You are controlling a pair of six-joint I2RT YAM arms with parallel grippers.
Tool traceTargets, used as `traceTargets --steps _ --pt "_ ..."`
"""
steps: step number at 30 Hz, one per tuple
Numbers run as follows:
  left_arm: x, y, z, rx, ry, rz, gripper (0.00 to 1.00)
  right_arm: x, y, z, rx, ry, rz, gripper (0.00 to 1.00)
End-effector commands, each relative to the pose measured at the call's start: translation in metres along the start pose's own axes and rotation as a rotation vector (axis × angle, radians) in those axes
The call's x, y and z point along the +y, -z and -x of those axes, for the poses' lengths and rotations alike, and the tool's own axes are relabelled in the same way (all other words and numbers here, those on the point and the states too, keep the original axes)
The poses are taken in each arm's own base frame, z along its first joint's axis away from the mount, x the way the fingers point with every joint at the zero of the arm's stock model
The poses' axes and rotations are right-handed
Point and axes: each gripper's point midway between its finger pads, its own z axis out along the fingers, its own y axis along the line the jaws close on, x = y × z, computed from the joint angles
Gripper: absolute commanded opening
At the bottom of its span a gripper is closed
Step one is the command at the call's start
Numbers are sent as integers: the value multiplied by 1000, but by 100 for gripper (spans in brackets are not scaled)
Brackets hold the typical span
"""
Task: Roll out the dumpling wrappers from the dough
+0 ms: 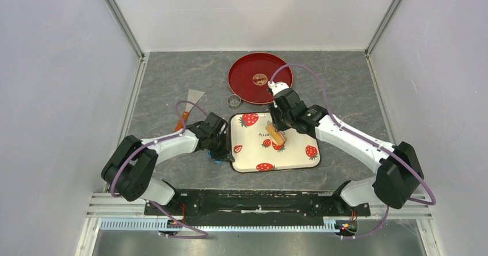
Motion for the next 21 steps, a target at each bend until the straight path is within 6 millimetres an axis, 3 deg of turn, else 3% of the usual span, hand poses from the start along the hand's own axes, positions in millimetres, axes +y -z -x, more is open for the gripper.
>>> traceTargets --steps 1,8,21 --pt "58 -14 -23 48 -2 230 2 -16 12 -143 544 13 -50 0" --pt "58 -14 -23 48 -1 230 2 -28 12 -149 548 -26 -60 0" --pt "58 -14 -24 51 -4 232 2 -41 11 -205 636 -72 -83 0"
